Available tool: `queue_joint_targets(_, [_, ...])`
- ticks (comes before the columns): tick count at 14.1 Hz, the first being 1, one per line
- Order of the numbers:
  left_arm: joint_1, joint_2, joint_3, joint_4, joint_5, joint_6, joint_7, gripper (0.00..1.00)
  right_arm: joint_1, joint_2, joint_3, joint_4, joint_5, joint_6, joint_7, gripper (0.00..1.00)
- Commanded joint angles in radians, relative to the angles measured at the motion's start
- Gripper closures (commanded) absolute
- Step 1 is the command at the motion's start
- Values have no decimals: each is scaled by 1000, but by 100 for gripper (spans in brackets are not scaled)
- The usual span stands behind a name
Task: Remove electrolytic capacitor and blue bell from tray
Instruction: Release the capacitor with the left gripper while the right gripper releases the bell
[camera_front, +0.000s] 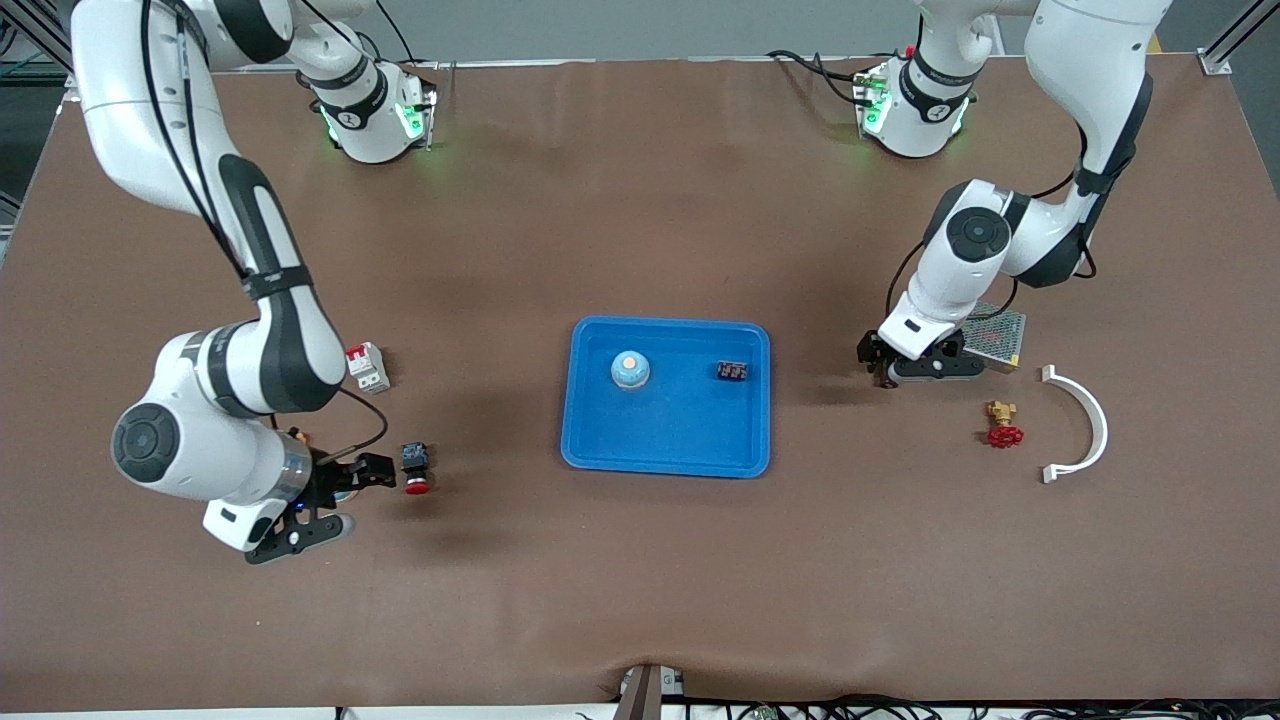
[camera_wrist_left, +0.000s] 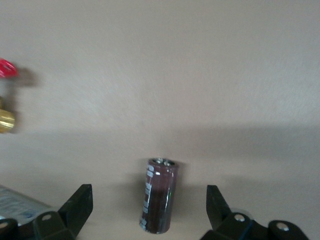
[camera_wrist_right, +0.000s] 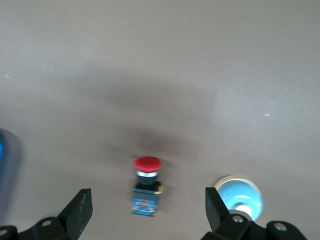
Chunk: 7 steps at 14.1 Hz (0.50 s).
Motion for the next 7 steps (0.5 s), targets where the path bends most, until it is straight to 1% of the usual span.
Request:
queue_joint_targets(1, [-5, -58, -31, 88, 14, -166, -41, 0, 54, -36, -10, -12, -3, -38, 130, 0])
queue_joint_targets(5, [-2, -133, -44, 92, 9, -281, -57, 0, 126, -54, -6, -15, -1, -45, 305, 0])
queue_joint_targets(6, [1, -138, -44, 92, -14, -283, -78, 0, 157, -54, -7, -17, -1, -45, 341, 0])
queue_joint_targets(7, [-8, -139, -45, 94, -72, -283, -127, 0, 181, -54, -9, -18, -1, -45, 373, 0])
